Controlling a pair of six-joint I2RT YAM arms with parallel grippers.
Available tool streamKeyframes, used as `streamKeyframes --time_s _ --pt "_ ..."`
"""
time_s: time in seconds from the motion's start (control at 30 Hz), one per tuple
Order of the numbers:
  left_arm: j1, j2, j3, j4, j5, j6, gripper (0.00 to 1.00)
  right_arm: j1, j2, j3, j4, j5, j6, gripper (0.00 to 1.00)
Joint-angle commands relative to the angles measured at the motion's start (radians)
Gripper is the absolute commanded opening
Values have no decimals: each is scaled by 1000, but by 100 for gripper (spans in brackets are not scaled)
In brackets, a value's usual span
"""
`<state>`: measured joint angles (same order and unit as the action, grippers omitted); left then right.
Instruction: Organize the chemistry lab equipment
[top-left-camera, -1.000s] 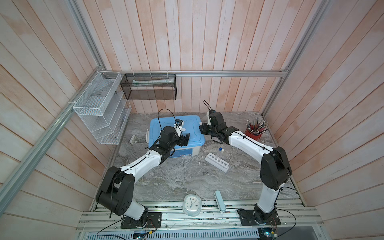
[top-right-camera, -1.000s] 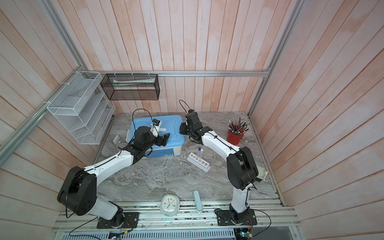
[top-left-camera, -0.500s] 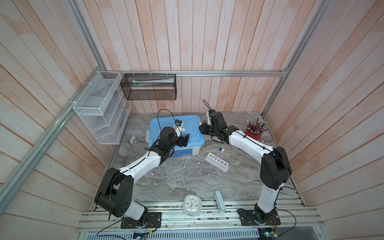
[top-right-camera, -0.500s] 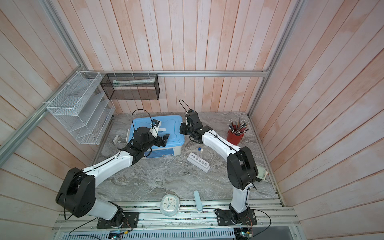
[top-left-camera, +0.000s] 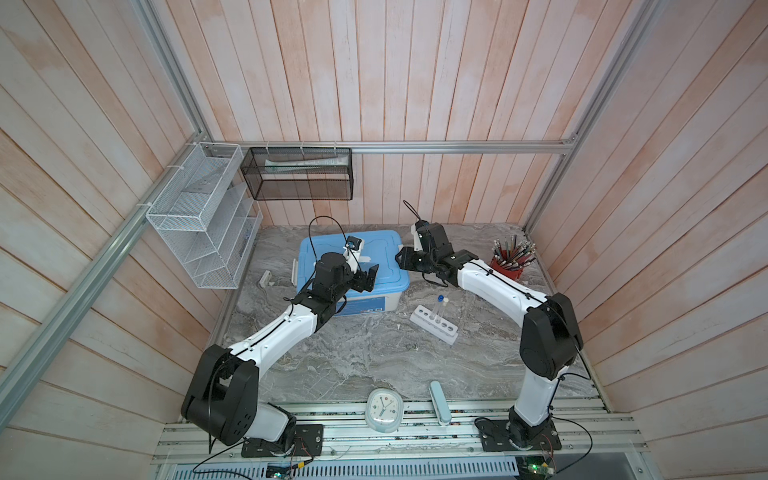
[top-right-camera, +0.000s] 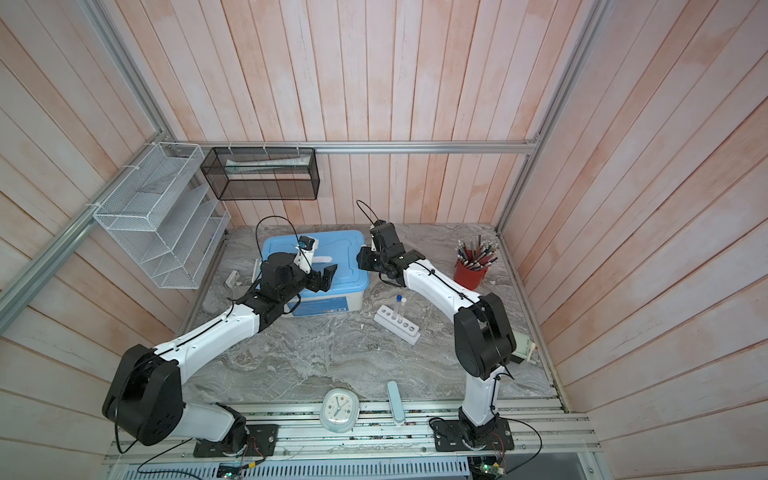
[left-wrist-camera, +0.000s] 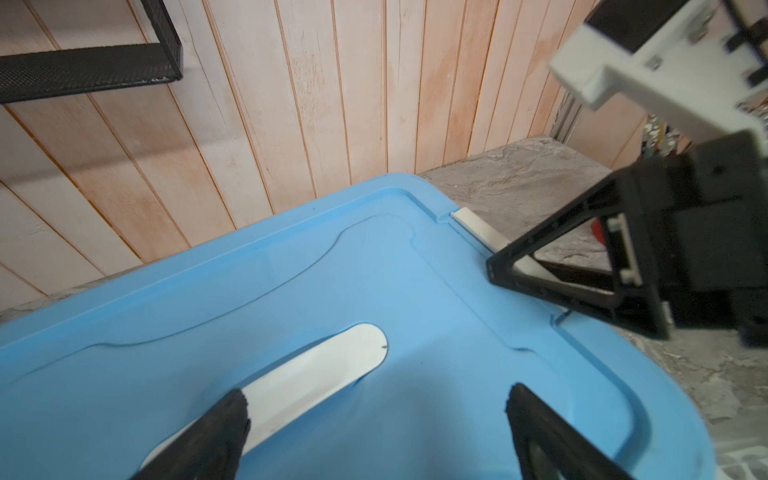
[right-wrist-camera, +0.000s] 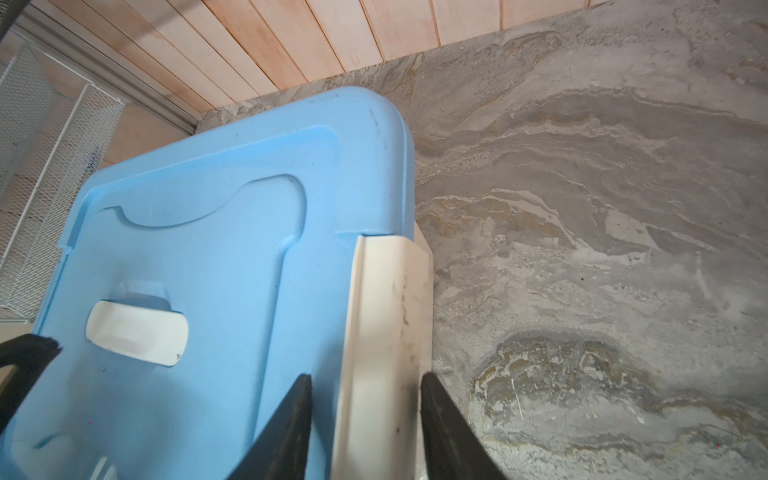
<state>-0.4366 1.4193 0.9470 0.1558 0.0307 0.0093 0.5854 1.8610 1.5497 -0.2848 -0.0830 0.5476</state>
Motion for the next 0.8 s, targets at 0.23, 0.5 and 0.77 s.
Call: streamKeyframes --time_s 0.23,0.5,0.77 --pt "250 -215 -108 -22 180 -249 100 -13 -5 152 -105 5 -177 58" --pt "568 -335 -275 51 403 -528 100 62 15 265 -151 54 -362 62" --pt "647 -318 -294 67 451 -600 100 178 141 401 -193 78 -463 64"
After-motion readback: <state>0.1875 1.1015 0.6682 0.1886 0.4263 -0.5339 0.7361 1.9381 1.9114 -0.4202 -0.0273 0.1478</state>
